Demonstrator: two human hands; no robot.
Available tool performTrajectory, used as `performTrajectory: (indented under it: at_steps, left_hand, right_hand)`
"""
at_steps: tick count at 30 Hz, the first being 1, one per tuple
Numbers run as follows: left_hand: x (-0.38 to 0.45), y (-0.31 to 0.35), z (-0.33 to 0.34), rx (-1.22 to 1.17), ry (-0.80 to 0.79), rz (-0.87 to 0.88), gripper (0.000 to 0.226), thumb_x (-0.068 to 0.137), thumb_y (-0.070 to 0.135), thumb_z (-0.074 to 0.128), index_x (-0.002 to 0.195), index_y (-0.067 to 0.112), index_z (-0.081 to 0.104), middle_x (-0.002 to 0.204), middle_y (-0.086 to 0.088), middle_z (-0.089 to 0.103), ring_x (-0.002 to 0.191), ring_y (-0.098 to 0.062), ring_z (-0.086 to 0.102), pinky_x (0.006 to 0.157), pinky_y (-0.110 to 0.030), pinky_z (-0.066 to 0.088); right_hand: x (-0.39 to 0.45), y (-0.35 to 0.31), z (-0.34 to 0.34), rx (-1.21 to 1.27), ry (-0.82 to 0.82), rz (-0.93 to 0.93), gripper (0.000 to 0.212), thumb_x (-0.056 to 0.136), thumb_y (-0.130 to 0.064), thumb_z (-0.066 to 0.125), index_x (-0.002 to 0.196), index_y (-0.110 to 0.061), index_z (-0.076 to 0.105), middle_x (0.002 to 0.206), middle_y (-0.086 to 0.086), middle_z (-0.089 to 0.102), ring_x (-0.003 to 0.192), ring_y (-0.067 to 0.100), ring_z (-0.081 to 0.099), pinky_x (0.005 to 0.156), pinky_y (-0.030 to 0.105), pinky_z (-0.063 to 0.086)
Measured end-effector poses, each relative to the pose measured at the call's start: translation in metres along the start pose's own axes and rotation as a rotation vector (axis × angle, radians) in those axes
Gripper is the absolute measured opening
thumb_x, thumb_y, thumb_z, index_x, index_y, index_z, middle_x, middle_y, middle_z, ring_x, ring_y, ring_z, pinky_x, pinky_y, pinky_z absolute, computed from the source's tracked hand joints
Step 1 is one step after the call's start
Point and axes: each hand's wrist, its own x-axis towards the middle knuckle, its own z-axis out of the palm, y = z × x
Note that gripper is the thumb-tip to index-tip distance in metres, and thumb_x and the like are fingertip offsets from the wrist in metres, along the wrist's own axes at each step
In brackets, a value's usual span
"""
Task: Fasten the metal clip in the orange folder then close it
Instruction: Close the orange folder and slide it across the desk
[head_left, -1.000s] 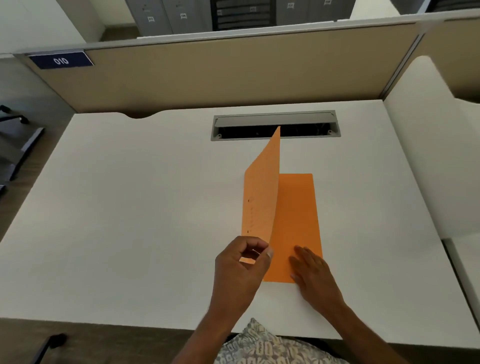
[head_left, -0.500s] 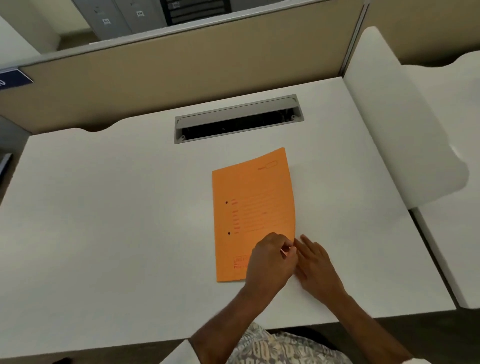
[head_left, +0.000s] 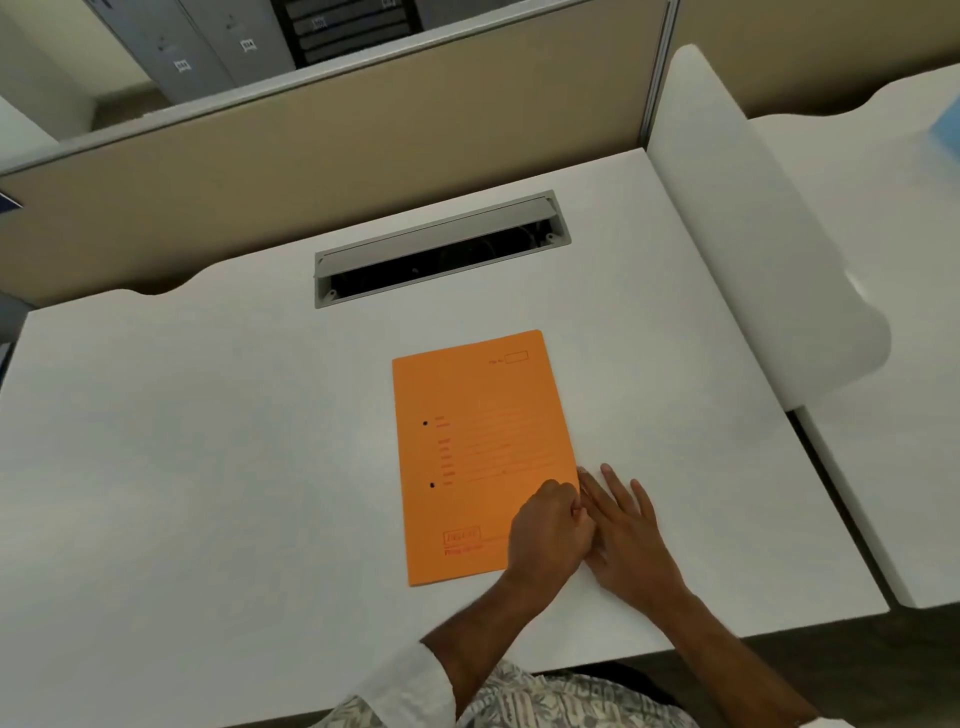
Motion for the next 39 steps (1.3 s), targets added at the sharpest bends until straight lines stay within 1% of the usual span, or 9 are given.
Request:
performTrajectory:
  at_steps: [7, 11, 15, 17, 19, 23, 31, 36, 39]
  left_hand:
    - [0.0, 0.0, 0.015, 0.042, 0.008, 0.009, 0.017, 0.085, 0.028, 0.041, 0.084, 0.017, 0.054, 0.088, -0.001, 0.06, 0.08, -0.017, 0.055, 0.063, -0.033, 0.043]
    - [-0.002, -0.004, 0.019, 0.056, -0.023, 0.019, 0.021, 0.087, 0.029, 0.041, 0.093, 0.019, 0.058, 0.095, 0.0, 0.062, 0.088, -0.016, 0.055, 0.07, -0.033, 0.048]
    - [0.0, -0.025, 0.013, 0.233, -0.054, 0.093, 0.031, 0.096, 0.03, 0.033, 0.107, 0.018, 0.059, 0.111, -0.004, 0.058, 0.104, -0.022, 0.054, 0.085, -0.036, 0.047]
    - [-0.006, -0.042, 0.003, 0.212, 0.063, 0.062, 0.031, 0.095, 0.031, 0.05, 0.122, 0.021, 0.059, 0.13, -0.005, 0.056, 0.116, -0.026, 0.054, 0.092, -0.039, 0.049]
    - [-0.013, -0.059, -0.003, 0.249, 0.157, 0.046, 0.047, 0.091, 0.033, 0.064, 0.135, 0.022, 0.057, 0.146, -0.011, 0.051, 0.129, -0.033, 0.051, 0.104, -0.048, 0.047]
    - [-0.02, -0.094, -0.015, 0.209, 0.12, -0.084, 0.062, 0.096, 0.047, 0.055, 0.152, 0.025, 0.04, 0.165, -0.012, 0.023, 0.151, -0.037, 0.023, 0.122, -0.055, 0.023]
    - [-0.034, -0.169, -0.05, 0.163, 0.133, -0.138, 0.066, 0.098, 0.052, 0.047, 0.156, 0.028, 0.029, 0.169, -0.007, 0.009, 0.155, -0.032, 0.009, 0.125, -0.052, 0.012]
    - [-0.037, -0.228, -0.087, 0.16, 0.106, -0.165, 0.068, 0.097, 0.056, 0.044, 0.157, 0.03, 0.024, 0.169, -0.002, 0.005, 0.156, -0.028, 0.004, 0.125, -0.049, 0.008]
    - [-0.038, -0.263, -0.11, 0.179, 0.104, -0.165, 0.069, 0.097, 0.058, 0.042, 0.157, 0.031, 0.022, 0.169, -0.002, 0.005, 0.156, -0.028, 0.005, 0.125, -0.05, 0.008]
  right_hand:
    - [-0.005, 0.009, -0.002, 0.036, -0.01, 0.029, 0.069, 0.093, -0.034, 0.052, 0.153, -0.016, 0.024, 0.164, 0.002, 0.015, 0.152, 0.022, 0.006, 0.119, 0.057, 0.017]
    - [-0.004, 0.009, -0.002, 0.061, -0.017, -0.025, 0.067, 0.094, -0.028, 0.046, 0.154, -0.022, 0.018, 0.164, -0.004, 0.012, 0.152, 0.021, 0.004, 0.121, 0.055, 0.01]
    - [0.001, 0.01, -0.001, 0.072, 0.012, -0.064, 0.062, 0.093, -0.017, 0.036, 0.153, -0.02, 0.023, 0.163, -0.002, 0.017, 0.152, 0.021, 0.008, 0.12, 0.052, 0.01]
    - [0.008, 0.006, 0.0, 0.014, -0.015, -0.094, 0.058, 0.097, -0.025, 0.038, 0.153, -0.017, 0.024, 0.163, 0.002, 0.017, 0.151, 0.023, 0.01, 0.119, 0.052, 0.013]
    - [0.014, 0.001, 0.001, -0.039, -0.054, -0.096, 0.059, 0.1, -0.04, 0.037, 0.151, -0.013, 0.029, 0.162, 0.005, 0.018, 0.15, 0.025, 0.014, 0.118, 0.05, 0.014]
    - [0.033, -0.018, 0.003, -0.139, -0.12, -0.137, 0.066, 0.098, -0.055, 0.032, 0.146, -0.01, 0.04, 0.159, 0.009, 0.027, 0.147, 0.027, 0.024, 0.116, 0.048, 0.014]
    - [0.064, -0.094, 0.016, -0.215, -0.201, -0.189, 0.073, 0.099, -0.058, 0.016, 0.14, -0.006, 0.048, 0.152, 0.013, 0.04, 0.141, 0.029, 0.038, 0.116, 0.042, 0.008]
    - [0.09, -0.151, 0.041, -0.22, -0.223, -0.207, 0.071, 0.099, -0.057, 0.019, 0.143, -0.007, 0.044, 0.155, 0.013, 0.035, 0.143, 0.029, 0.034, 0.114, 0.047, 0.018]
    - [0.107, -0.187, 0.055, -0.236, -0.237, -0.216, 0.071, 0.099, -0.056, 0.02, 0.142, -0.006, 0.045, 0.155, 0.014, 0.036, 0.143, 0.029, 0.034, 0.116, 0.046, 0.014]
